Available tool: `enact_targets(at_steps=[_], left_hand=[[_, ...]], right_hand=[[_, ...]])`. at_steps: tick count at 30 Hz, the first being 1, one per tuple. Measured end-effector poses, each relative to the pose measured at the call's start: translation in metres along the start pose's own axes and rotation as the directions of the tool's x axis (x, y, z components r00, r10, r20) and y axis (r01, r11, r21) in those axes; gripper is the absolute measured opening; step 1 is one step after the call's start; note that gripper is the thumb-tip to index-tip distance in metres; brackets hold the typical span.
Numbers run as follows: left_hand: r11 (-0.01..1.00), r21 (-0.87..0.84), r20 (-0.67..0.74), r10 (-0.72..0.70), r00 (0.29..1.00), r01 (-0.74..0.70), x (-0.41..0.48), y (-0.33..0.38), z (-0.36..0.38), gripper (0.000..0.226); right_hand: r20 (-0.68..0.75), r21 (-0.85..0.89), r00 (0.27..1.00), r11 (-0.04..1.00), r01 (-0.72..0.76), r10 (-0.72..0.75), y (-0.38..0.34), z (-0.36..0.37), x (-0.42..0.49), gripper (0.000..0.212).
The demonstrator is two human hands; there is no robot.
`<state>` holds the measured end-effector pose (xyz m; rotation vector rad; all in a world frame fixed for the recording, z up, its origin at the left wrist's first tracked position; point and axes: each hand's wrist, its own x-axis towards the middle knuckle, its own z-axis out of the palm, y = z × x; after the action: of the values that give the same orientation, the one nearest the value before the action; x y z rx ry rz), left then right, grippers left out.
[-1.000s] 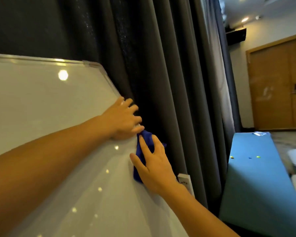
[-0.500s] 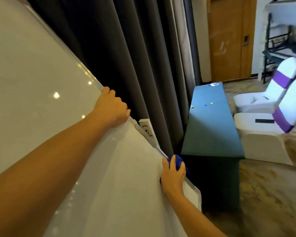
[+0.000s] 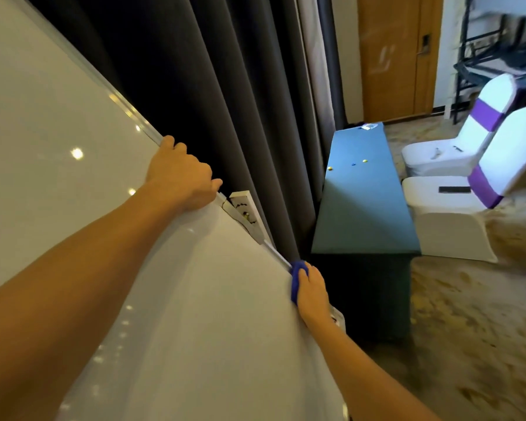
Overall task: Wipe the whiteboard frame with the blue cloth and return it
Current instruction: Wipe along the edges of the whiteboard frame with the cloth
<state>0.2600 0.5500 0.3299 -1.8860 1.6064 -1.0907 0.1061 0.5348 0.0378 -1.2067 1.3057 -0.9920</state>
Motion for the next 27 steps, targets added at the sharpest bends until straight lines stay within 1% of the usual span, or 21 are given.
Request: enact_targets(at_steps=[2,3,4,5,6,7,9,10,11,12,14,17,18,19,20,21,23,24,25,27], left_hand=[[1.000,0.016,0.012,-0.007,1.000,0.007,0.001,0.001,0.000,0.061],[1.000,0.018,0.009,-0.009,1.000,0.009,0.002,0.002,0.000,0.061],[1.000,0.019,0.005,-0.011,1.000,0.011,0.001,0.002,0.001,0.062],[1.000,0.022,0.004,-0.011,1.000,0.011,0.001,0.001,0.001,0.062],[1.000,0.029,0.008,-0.009,1.000,0.009,-0.001,0.000,0.002,0.063],[0.999,0.035,0.014,-0.007,1.000,0.006,-0.003,-0.002,0.003,0.063],[0.999,0.039,0.014,-0.006,1.000,0.006,-0.006,-0.004,0.003,0.063],[0.999,0.044,0.019,-0.014,1.000,0.013,-0.007,-0.004,0.003,0.063],[0.998,0.052,0.028,-0.019,0.999,0.017,-0.007,-0.004,0.002,0.063],[0.998,0.056,0.032,-0.020,0.999,0.018,-0.006,-0.003,0.000,0.062],[0.998,0.058,0.036,-0.028,0.999,0.026,-0.005,0.000,-0.002,0.062],[0.998,0.065,0.032,-0.025,0.999,0.023,-0.005,0.000,-0.002,0.061],[0.998,0.066,0.028,-0.023,0.999,0.021,-0.005,0.000,-0.002,0.061],[0.997,0.069,0.032,-0.020,0.999,0.018,-0.006,0.000,-0.002,0.062],[0.998,0.069,0.038,-0.016,0.999,0.013,-0.007,0.000,-0.002,0.062],[0.998,0.064,0.041,-0.013,0.999,0.011,-0.007,-0.001,-0.001,0.062],[0.998,0.060,0.044,-0.019,0.999,0.016,-0.006,-0.002,-0.002,0.062],[0.998,0.065,0.048,-0.018,0.999,0.015,-0.006,-0.002,-0.003,0.062],[0.998,0.067,0.047,-0.015,0.999,0.012,-0.005,0.000,-0.005,0.062],[0.998,0.065,0.047,-0.012,0.999,0.009,-0.004,0.002,-0.006,0.061]], right_hand=[[0.061,-0.034,0.979,0.980,0.196,-0.194,-0.029,0.022,-0.005,0.049],[0.098,-0.119,0.948,0.943,0.312,-0.302,-0.041,0.034,-0.006,0.052],[0.119,-0.239,0.913,0.882,0.407,-0.389,-0.047,0.042,-0.007,0.054],[0.118,-0.321,0.890,0.831,0.455,-0.441,-0.046,0.046,-0.005,0.055],[0.118,-0.377,0.891,0.811,0.448,-0.438,-0.039,0.043,-0.001,0.055],[0.109,-0.408,0.916,0.823,0.396,-0.387,-0.024,0.036,0.003,0.053],[0.099,-0.479,0.977,0.851,0.214,-0.190,0.011,0.013,0.007,0.048],[0.093,-0.486,0.991,0.865,0.126,-0.092,0.023,0.002,0.008,0.046],[0.083,-0.484,0.996,0.873,0.062,-0.025,0.029,-0.004,0.008,0.043],[0.069,-0.480,0.997,0.876,0.048,-0.016,0.026,-0.003,0.009,0.042],[0.085,-0.451,0.987,0.877,0.162,-0.139,0.002,0.016,0.011,0.044],[0.112,-0.235,0.955,0.927,0.292,-0.273,-0.040,0.047,0.006,0.052],[0.118,-0.201,0.948,0.928,0.313,-0.295,-0.041,0.049,0.005,0.052],[0.134,-0.241,0.944,0.914,0.326,-0.301,-0.037,0.044,0.005,0.050],[0.142,-0.301,0.951,0.903,0.307,-0.276,-0.024,0.037,0.007,0.047],[0.143,-0.353,0.966,0.901,0.253,-0.215,-0.009,0.026,0.009,0.043],[0.095,-0.350,0.995,0.935,0.048,-0.016,0.014,0.002,0.009,0.040],[0.056,-0.319,0.997,0.947,-0.026,0.046,0.019,-0.002,0.010,0.043],[0.030,-0.290,0.999,0.956,-0.035,0.045,0.015,-0.002,0.011,0.045],[0.041,-0.226,0.997,0.971,0.075,-0.067,-0.009,0.015,0.012,0.045]])
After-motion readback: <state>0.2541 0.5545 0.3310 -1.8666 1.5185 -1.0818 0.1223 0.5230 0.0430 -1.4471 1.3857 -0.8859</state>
